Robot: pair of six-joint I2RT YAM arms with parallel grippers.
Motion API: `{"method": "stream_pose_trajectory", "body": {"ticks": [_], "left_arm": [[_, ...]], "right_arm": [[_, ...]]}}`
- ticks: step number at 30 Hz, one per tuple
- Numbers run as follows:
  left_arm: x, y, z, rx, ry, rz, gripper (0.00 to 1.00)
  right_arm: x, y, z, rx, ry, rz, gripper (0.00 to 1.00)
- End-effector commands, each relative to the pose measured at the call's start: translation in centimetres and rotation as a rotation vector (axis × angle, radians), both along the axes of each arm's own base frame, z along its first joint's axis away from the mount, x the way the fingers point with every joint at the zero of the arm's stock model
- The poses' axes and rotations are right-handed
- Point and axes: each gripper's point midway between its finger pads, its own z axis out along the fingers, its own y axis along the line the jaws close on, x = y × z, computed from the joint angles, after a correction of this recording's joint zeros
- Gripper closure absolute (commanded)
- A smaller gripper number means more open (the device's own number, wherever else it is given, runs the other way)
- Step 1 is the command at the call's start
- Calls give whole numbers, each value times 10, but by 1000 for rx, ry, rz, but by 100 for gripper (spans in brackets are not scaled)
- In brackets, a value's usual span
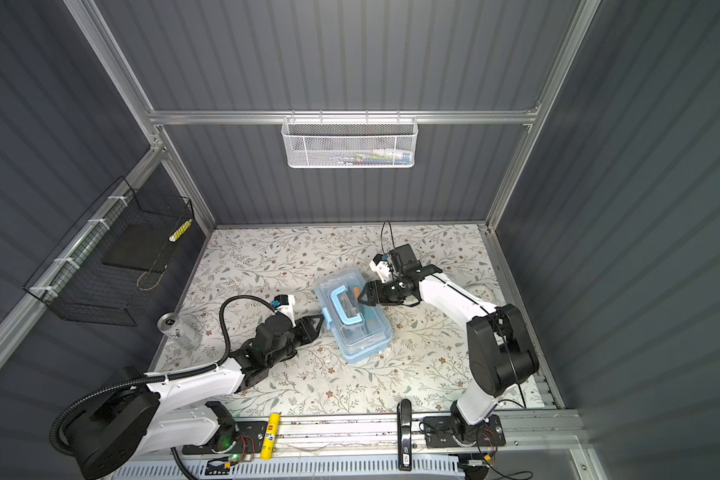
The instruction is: Pack the tool kit
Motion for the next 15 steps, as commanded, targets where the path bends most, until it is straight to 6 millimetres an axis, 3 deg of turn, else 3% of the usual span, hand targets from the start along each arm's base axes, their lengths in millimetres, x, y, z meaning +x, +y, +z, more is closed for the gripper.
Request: {"method": "stream_pose_trajectory", "body": {"ticks": [1,15], "left_arm": [[-4,-3,0,-58,9,-14,59],[-12,1,6,-106,11,-18,59]], "right_arm": [[-10,2,-8,4,31,23,32],[-13,1,-12,-1,45,23,34]]}}
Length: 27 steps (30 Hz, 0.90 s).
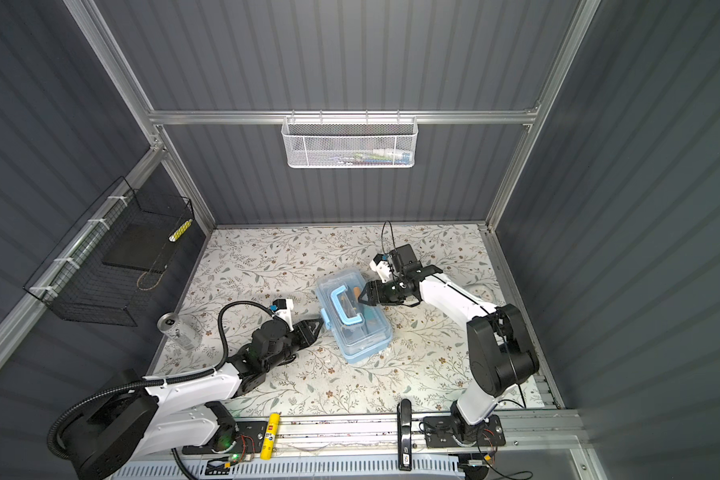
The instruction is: Pack the tool kit
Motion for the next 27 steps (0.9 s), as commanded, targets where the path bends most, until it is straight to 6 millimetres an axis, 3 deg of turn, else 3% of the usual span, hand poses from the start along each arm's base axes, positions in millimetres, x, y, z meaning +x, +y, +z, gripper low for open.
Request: {"method": "stream_pose_trajectory", "body": {"ticks": [1,27], "left_arm": [[-1,1,8,-29,-15,-1,59],[-1,-11,18,-62,-53,-54,77]], "right_arm": [[-15,1,-13,-8,49,22,34],[-16,3,-16,1,64,26,34]]}}
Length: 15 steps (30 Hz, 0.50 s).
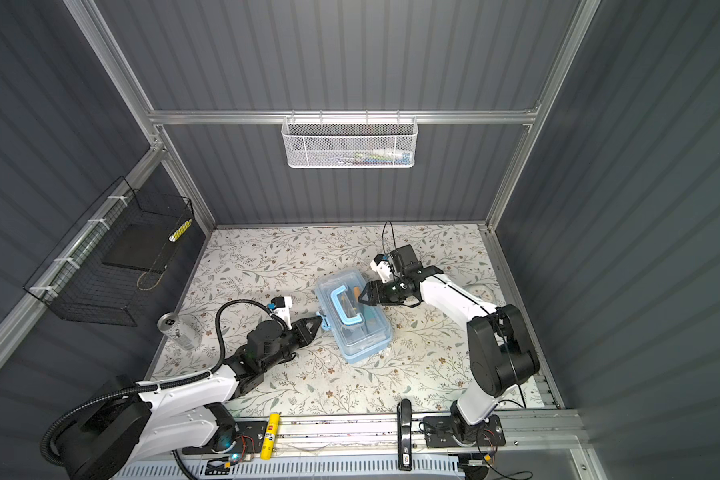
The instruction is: Pack the tool kit
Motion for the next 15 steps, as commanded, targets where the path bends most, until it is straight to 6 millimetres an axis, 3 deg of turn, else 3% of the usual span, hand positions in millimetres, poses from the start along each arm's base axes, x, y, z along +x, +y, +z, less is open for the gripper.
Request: {"method": "stream_pose_trajectory", "body": {"ticks": [1,15], "left_arm": [[0,-6,-1,0,-9,-33,78],[1,-12,-2,14,-8,-57,81]], "right_arm": [[-17,3,-16,-10,67,28,34],[-18,2,-17,-9,71,26,34]]}}
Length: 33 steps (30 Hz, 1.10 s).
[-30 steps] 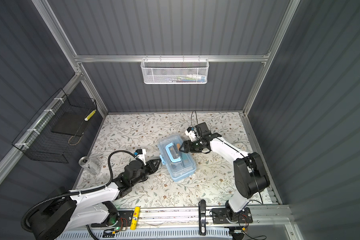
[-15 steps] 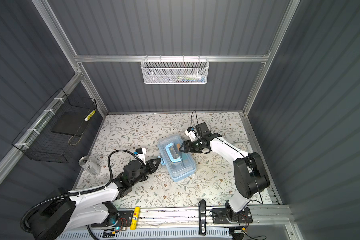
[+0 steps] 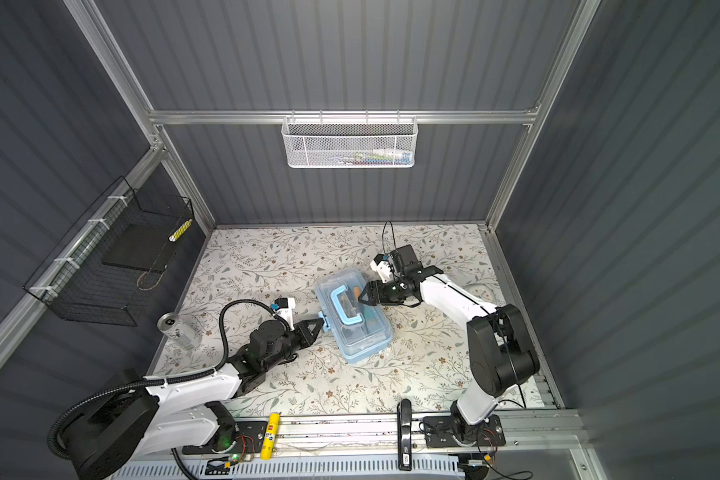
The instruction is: Pack the tool kit
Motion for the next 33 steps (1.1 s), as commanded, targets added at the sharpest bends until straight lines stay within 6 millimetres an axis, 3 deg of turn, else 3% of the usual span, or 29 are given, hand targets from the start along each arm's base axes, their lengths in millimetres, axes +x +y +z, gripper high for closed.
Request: {"method": "stream_pose_trajectory", "body": {"ticks": [1,33], "left_arm": [[3,-8,8,-3,-30,-29,81],[10,-30,10,16,-30,-103,87]], "right_arm": [[-18,2,-17,-11,71,27,34],[-20,2,-19,-6,77,27,34]]}}
